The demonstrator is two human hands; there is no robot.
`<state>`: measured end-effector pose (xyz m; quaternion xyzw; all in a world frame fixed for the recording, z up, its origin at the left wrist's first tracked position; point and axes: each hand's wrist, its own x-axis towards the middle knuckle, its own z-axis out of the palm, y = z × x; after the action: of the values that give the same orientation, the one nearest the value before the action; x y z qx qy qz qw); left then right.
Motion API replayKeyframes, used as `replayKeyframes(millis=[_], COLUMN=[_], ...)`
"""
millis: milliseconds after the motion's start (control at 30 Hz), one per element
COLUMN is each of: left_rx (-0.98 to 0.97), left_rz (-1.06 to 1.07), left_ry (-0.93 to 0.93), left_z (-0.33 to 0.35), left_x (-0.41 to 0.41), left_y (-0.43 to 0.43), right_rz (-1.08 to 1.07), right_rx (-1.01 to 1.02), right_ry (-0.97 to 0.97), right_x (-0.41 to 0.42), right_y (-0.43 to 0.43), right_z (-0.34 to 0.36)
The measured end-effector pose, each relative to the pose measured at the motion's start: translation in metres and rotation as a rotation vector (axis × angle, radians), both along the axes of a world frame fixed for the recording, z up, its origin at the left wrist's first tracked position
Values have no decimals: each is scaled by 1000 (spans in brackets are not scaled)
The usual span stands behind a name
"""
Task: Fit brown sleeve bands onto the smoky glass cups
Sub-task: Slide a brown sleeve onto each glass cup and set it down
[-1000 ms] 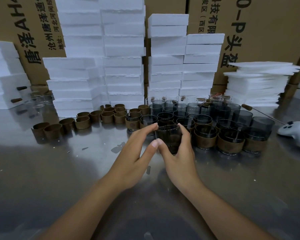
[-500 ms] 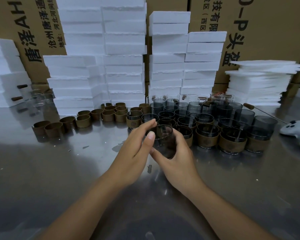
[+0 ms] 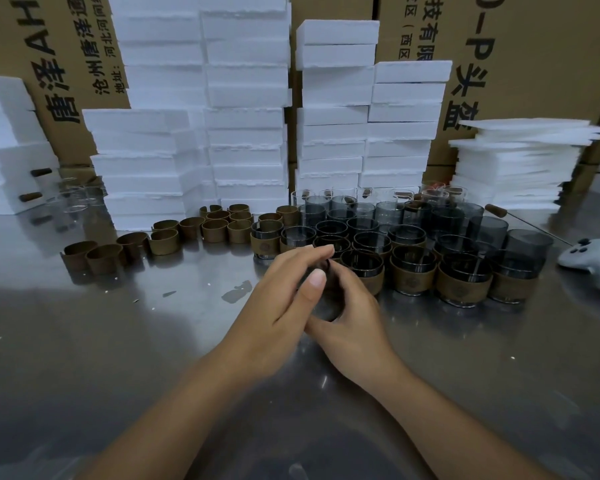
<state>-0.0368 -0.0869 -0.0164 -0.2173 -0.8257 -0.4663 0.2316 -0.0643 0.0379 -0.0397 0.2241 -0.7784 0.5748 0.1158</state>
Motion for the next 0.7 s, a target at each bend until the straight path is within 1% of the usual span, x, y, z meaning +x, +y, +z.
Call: replayKeyframes(millis=[233, 367, 500, 700], left_rx=[-1, 5, 25, 72], left_rz=[-25, -21, 18, 85], left_ry=[9, 46, 65, 27], left_z=[-2, -1, -1, -6], left_x=[0, 1, -2, -6], left_y=[2, 3, 0, -7], right_rz=[-70, -135, -195, -209], right_rx=[-57, -101, -139, -169], right_ry=[-15, -58, -79, -54], right_x=[-3, -5, -7, -6], right_y=[-1, -1, 1, 2], right_z=[0, 1, 1, 0])
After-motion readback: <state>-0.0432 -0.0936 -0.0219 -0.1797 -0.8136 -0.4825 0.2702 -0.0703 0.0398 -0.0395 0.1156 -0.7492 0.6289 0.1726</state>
